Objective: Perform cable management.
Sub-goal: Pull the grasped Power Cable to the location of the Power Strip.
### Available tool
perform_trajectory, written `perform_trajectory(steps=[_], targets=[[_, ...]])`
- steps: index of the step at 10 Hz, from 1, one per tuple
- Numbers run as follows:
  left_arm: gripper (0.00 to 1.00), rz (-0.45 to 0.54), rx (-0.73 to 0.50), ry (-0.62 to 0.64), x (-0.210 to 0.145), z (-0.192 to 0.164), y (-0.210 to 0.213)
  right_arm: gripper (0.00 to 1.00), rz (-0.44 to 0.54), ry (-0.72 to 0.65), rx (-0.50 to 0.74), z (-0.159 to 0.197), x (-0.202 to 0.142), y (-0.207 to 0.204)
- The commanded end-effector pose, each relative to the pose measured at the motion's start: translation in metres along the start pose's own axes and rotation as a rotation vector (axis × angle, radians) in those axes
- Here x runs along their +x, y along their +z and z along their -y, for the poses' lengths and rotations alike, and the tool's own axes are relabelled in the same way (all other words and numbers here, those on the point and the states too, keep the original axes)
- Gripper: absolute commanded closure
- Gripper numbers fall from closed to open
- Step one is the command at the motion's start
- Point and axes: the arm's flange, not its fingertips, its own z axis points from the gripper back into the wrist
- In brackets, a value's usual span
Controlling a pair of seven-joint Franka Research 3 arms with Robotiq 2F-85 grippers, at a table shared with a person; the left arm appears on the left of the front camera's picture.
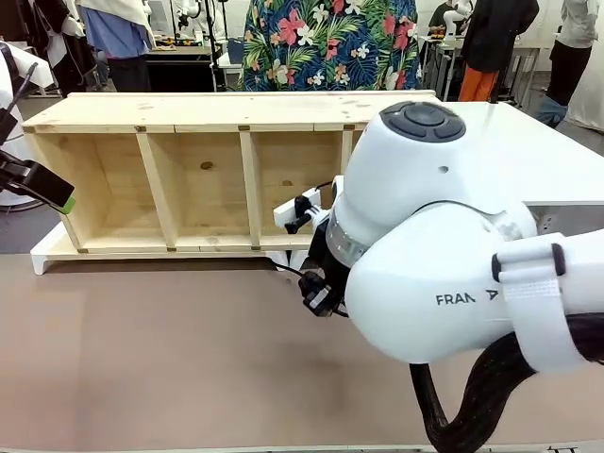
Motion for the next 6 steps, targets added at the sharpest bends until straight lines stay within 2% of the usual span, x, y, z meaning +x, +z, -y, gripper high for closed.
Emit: perform_trajectory(steps=[1,6], targets=[[0.00,0.002,0.002,-0.005,0.001,-0.001,-0.001,0.86,0.021,-0.112,-0.042,0.007,-0.054,0.002],[0.00,0.002,0.002,-0.005,0.001,-0.001,-0.001,0.86,0.042,-0.248,-0.107,0.032,-0.087,0.008]])
